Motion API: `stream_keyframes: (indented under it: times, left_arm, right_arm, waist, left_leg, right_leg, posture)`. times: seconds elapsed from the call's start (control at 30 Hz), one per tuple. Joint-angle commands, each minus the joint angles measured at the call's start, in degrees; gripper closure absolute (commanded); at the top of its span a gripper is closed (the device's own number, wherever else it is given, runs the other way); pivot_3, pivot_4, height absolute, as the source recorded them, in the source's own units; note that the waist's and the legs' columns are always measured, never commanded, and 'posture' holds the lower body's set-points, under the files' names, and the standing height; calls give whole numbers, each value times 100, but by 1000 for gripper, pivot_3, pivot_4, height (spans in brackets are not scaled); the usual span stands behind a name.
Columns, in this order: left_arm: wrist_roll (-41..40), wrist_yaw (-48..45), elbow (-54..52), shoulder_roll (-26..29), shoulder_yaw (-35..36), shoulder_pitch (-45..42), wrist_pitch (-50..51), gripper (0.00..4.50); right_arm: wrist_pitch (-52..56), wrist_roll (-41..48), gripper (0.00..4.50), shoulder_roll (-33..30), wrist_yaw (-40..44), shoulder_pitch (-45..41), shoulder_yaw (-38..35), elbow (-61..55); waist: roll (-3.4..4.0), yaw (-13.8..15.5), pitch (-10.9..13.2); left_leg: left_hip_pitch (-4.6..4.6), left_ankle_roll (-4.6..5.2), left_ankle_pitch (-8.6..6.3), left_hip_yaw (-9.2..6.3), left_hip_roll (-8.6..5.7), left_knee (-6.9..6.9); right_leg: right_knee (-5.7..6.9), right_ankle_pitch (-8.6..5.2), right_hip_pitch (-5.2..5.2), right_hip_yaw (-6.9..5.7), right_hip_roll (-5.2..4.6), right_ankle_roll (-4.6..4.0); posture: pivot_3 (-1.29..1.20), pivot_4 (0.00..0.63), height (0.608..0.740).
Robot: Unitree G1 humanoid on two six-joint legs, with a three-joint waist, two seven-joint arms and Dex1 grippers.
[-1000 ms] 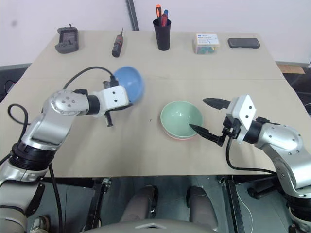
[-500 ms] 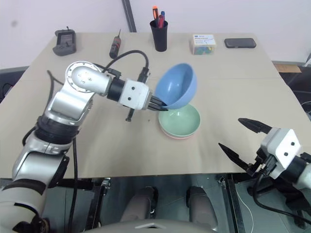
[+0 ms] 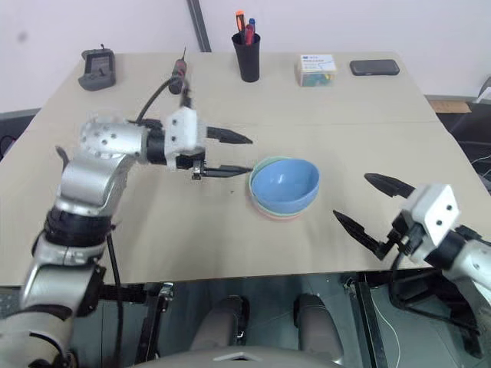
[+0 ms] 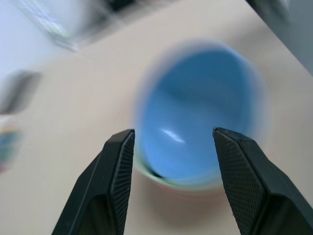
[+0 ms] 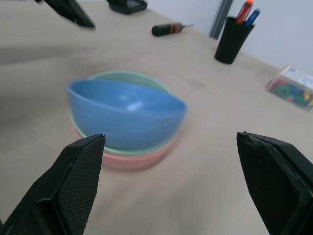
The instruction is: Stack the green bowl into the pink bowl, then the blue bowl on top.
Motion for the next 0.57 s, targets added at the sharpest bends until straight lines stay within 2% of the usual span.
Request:
stream_keyframes:
  times: [0.03, 0.1, 0.13, 0.23, 0.3, 0.43, 0.57]
  left_arm:
    - [-187, 851, -806, -194, 670, 1108, -23, 1809]
    - [-553, 730, -1013, -150, 822, 1674, 135, 1300]
    - [-610, 771, -1056, -121, 929, 1971, 150, 1180]
    - [-652, 931, -1297, 98, 1406, 2760, 171, 12]
    - [-808, 1031, -1459, 250, 1625, 3035, 408, 12]
    - [-1238, 445, -1696, 760, 2486, 3988, 325, 12]
    - [-1384, 313, -1687, 962, 2593, 4133, 208, 12]
  right_arm:
    - [-231, -326, 0, -235, 333, -519, 425, 783]
    - [-332, -382, 0, -268, 487, -800, 536, 1243]
    - [-353, -339, 0, -282, 607, -894, 536, 1463]
    - [-641, -514, 0, -481, 901, -896, 348, 1929]
    - [-746, -528, 0, -595, 1030, -785, 172, 2018]
    - [-526, -60, 0, -948, 1694, 12, -715, 1731]
    - [-403, 189, 0, -1060, 1928, 254, -1038, 1651]
  waist:
    - [1, -18, -1]
    - [-1, -7, 0]
    - [-1, 8, 0]
    - [-1, 75, 0]
    - [0, 121, 0]
    - [1, 141, -1]
    - [1, 134, -1]
  left_leg:
    - [1, 0, 0, 0, 0, -2]
    - [4, 0, 0, 4, 0, -5]
    - [3, 0, 0, 3, 1, -4]
    - [2, 0, 0, 0, -1, -4]
    - [4, 0, 0, 3, 0, -5]
    - [1, 0, -1, 4, 0, -8]
    - [11, 0, -1, 8, 2, -10]
  right_leg:
    - [0, 0, 0, 0, 0, -1]
    - [-1, 0, 0, 4, -2, -1]
    - [-1, 1, -1, 3, -1, -1]
    - [-1, 0, 0, -1, -2, -3]
    - [-2, 0, -1, 1, -2, -3]
    - [-9, -2, 0, 0, -5, -4]
    - [-13, -16, 7, 0, -4, -22]
  posture:
    - [0, 150, 740]
    - [0, 150, 740]
    - [0, 150, 740]
    - [0, 150, 740]
    - [0, 150, 740]
    - [0, 150, 740]
    - [0, 150, 740]
